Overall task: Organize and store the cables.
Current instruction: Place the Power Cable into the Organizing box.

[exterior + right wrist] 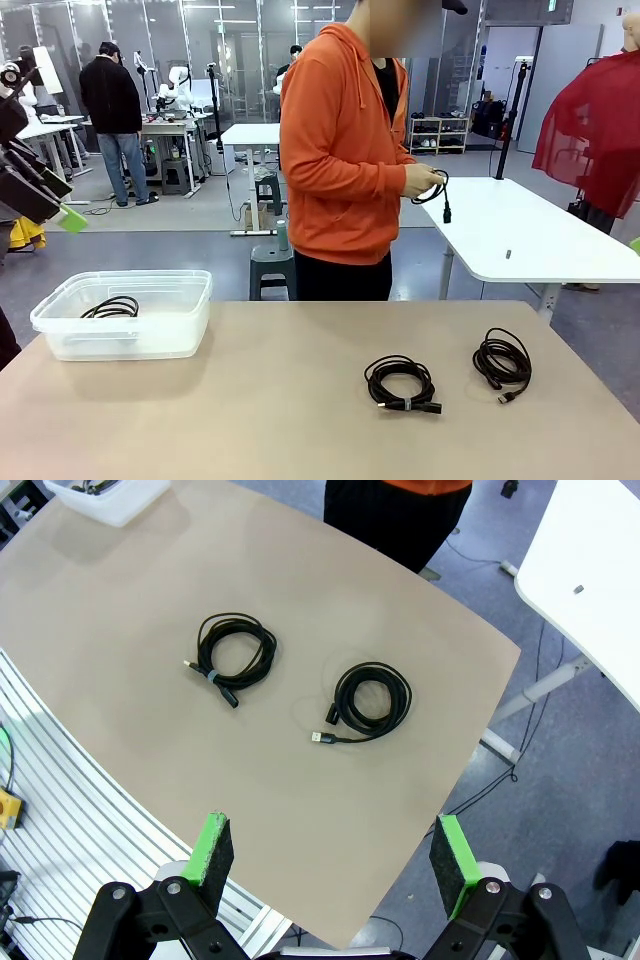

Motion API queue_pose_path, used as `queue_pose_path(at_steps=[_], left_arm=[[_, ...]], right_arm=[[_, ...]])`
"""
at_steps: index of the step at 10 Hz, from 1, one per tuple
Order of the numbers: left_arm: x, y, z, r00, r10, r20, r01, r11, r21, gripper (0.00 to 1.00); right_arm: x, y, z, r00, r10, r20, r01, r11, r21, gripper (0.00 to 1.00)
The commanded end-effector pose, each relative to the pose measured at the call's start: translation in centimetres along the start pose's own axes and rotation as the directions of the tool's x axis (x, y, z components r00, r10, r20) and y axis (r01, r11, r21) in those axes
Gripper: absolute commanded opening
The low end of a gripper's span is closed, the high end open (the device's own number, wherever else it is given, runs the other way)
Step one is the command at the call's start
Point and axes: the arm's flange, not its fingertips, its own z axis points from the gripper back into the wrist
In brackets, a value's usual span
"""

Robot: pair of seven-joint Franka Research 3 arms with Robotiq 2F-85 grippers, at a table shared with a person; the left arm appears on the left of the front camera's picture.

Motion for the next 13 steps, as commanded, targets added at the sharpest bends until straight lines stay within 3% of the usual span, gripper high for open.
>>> queue_pose_path(at_steps=[1, 13], left_arm=[[0.09, -0.03, -0.03, 1.0, 0.013, -0.011, -0.013, 1.0, 0.008, 0.93], [0.09, -0.03, -0.03, 1.0, 0.013, -0.011, -0.013, 1.0, 0.008, 0.93]], right_arm=[[-0.16, -0.01, 0.06, 1.0, 0.003, 0.0, -0.003, 1.0, -0.001, 1.0], [-0.16, -0.01, 0.06, 1.0, 0.003, 0.0, -0.003, 1.0, -0.001, 1.0]])
